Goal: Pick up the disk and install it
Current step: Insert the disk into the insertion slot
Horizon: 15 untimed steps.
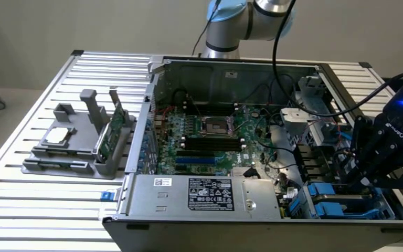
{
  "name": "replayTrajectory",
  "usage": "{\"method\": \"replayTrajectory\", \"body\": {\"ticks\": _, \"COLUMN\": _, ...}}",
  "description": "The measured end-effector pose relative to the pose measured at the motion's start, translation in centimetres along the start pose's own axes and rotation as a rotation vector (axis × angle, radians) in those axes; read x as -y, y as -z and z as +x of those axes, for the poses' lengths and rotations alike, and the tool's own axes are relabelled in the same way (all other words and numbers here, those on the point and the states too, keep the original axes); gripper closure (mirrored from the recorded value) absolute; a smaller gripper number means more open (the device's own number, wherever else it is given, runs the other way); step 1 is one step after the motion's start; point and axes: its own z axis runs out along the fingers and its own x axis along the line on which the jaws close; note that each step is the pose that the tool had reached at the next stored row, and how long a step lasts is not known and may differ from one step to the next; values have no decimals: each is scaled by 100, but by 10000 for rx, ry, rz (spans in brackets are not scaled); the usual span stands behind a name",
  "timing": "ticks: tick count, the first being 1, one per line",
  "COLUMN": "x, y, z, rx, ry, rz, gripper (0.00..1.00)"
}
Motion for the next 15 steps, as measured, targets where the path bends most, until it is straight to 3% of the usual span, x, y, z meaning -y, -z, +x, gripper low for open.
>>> {"method": "replayTrajectory", "body": {"ticks": 15, "x": -1, "y": -8, "z": 0, "rx": -47, "ry": 364, "rz": -30, "gripper": 83}}
